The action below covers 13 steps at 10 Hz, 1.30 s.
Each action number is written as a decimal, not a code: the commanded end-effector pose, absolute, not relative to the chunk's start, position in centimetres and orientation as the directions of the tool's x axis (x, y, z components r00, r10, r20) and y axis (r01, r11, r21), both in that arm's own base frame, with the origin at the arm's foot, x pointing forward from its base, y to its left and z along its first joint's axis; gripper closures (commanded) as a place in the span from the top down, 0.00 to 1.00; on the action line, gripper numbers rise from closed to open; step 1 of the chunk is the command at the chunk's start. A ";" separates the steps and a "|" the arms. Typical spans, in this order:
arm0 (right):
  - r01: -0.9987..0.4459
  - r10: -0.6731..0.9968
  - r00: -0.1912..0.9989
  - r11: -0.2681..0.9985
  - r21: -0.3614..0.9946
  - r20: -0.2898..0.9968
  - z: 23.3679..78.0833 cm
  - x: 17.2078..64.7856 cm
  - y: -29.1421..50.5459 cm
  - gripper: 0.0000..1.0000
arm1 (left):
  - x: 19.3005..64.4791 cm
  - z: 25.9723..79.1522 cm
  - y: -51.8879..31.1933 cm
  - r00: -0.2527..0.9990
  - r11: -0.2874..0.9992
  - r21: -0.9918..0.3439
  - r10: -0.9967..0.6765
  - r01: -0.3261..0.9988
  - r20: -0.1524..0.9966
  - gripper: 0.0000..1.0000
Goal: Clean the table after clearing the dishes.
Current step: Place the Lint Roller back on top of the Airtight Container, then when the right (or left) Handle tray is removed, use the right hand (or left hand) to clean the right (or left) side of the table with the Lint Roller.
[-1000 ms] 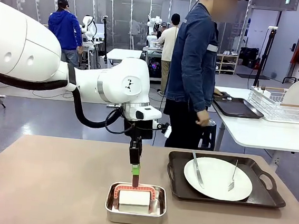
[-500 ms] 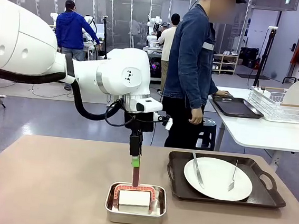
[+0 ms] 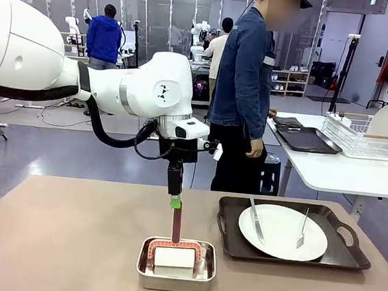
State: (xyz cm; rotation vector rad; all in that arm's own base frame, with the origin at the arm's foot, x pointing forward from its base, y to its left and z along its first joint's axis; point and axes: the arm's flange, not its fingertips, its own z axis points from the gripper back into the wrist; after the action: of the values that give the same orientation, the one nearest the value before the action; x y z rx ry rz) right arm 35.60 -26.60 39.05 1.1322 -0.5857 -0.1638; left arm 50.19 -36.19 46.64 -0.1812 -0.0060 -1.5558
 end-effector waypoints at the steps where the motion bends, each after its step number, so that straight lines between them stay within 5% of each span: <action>1: -0.173 -0.411 0.836 0.430 0.886 0.363 39.3 35.5 -26.6 1.00 | 50.2 46.1 -36.3 -0.007 -0.028 -0.168 -0.992 0.985 0.123 1.00; 10: -0.173 -0.411 0.836 0.430 0.886 0.363 39.3 35.5 -26.6 1.00 | 50.3 45.7 -36.6 0.004 -0.012 -0.145 -0.994 0.989 0.110 1.00; 13: -0.173 -0.411 0.836 0.430 0.886 0.363 39.3 35.5 -26.6 1.00 | 49.1 52.6 -25.8 0.375 0.165 -0.388 -0.738 0.907 0.561 1.00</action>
State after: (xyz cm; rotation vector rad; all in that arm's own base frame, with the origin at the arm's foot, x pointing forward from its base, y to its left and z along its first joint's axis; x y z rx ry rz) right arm 35.58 -26.63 39.07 1.1319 -0.5865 -0.1641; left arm 51.57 -31.48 51.36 -0.5233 -0.1217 -1.3661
